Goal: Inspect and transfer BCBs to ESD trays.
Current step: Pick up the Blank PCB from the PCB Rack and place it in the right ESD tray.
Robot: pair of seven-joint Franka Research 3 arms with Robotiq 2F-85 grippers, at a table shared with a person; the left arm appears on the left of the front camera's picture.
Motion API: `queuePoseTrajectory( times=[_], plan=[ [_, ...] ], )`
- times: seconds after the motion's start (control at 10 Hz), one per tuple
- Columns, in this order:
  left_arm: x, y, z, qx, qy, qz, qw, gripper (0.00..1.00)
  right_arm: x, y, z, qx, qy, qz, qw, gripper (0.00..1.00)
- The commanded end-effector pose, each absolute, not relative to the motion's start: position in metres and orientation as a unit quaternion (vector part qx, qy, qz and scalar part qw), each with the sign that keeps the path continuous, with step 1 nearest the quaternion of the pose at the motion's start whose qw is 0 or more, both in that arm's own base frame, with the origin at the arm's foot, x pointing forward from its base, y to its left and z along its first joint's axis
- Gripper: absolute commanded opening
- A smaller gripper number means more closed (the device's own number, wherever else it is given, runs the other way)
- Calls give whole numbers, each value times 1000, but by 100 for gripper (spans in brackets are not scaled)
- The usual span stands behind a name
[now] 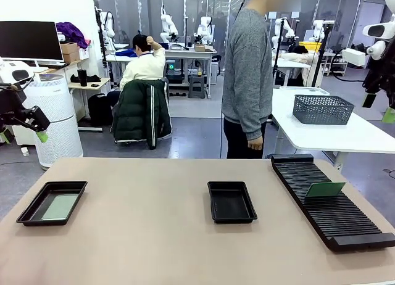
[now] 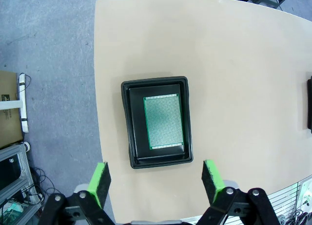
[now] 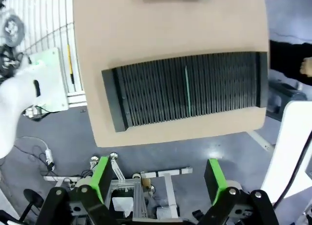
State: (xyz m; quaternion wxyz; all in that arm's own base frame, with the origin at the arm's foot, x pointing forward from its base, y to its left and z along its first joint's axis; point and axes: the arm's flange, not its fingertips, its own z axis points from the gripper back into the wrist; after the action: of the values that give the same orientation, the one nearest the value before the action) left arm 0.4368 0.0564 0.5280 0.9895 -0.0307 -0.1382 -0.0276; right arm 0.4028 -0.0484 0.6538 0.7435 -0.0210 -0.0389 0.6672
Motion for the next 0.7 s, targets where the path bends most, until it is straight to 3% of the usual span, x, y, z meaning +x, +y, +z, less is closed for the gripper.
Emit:
queuePoseTrajectory(
  times=[0.0,0.6],
  plan=[
    [435,56,527,-30,-140,-27,989,100,402,-42,653,-19,-32,674,738,100],
    [435,56,527,-30,-140,-27,989,100,402,-42,653,-19,-32,674,738,100]
  ],
)
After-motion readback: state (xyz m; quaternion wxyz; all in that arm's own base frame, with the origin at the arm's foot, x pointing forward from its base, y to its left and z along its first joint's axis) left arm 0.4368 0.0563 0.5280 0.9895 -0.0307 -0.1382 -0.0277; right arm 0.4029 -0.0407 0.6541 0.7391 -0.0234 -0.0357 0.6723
